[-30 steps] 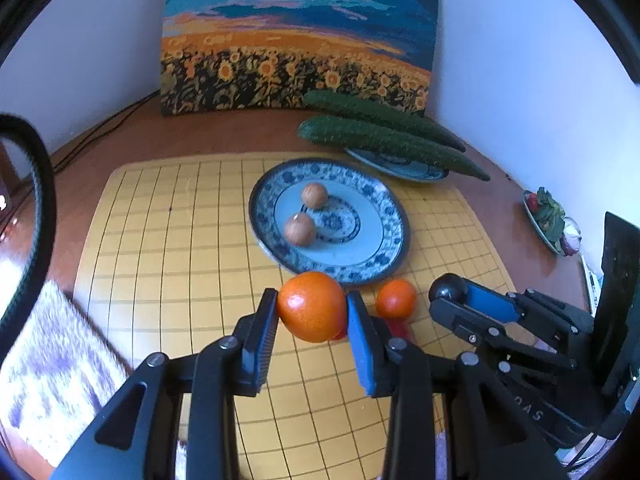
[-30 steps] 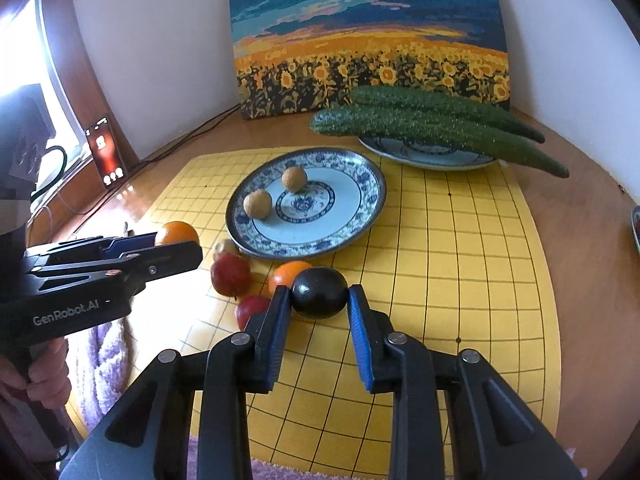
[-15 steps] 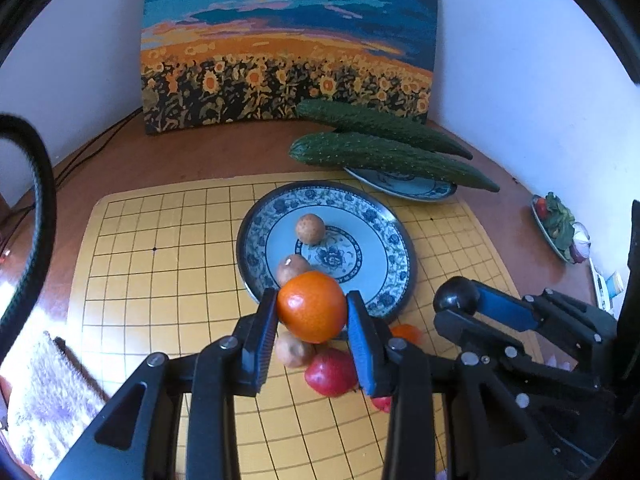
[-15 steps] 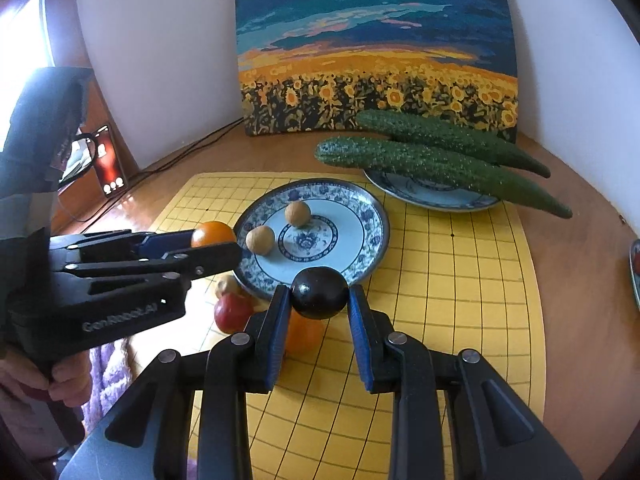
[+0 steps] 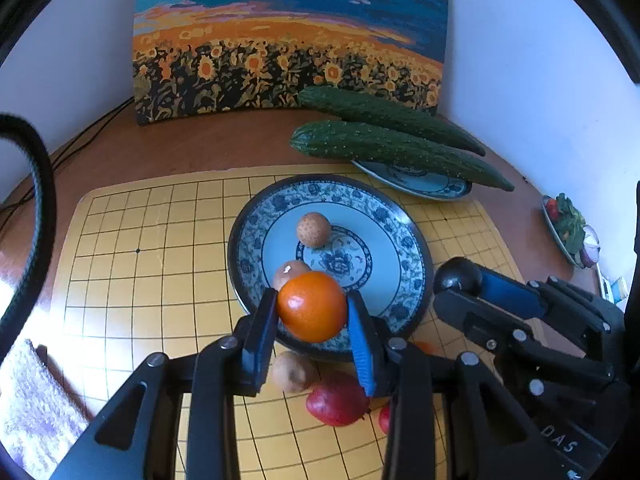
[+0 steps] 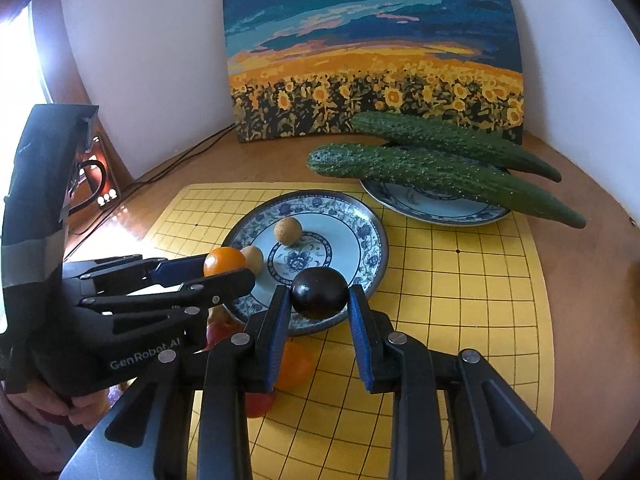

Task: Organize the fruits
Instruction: 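Carry the orange and black plum over the blue-and-white plate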

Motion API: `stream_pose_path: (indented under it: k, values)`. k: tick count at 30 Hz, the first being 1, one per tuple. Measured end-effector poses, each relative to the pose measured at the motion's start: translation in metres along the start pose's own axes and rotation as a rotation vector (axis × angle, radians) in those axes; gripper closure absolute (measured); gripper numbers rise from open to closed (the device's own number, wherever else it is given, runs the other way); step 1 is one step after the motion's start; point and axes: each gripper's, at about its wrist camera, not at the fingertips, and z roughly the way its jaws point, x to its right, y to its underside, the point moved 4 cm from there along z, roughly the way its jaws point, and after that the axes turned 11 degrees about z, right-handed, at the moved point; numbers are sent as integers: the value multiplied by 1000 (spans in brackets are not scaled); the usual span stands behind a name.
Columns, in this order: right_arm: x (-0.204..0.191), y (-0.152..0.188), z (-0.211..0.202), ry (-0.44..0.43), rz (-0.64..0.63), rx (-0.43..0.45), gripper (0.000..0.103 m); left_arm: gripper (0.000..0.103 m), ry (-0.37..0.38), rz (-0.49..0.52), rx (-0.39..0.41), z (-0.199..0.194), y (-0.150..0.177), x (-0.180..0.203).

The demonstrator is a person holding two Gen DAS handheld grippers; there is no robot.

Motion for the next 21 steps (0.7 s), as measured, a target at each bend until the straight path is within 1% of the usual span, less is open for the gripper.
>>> stream_pose_path:
  k: [11,18,21]
  values:
    - [2,-4,16,-6,10,-15,73,68,-33,28,24,11,-12,-2]
    - [3,-3,25,-7,9,-33,73,68,-32,15,-11,24,-8,-7]
    - [2,-2,29,-8,7,-41,73,67,-32,16,-8,25,-7,-7]
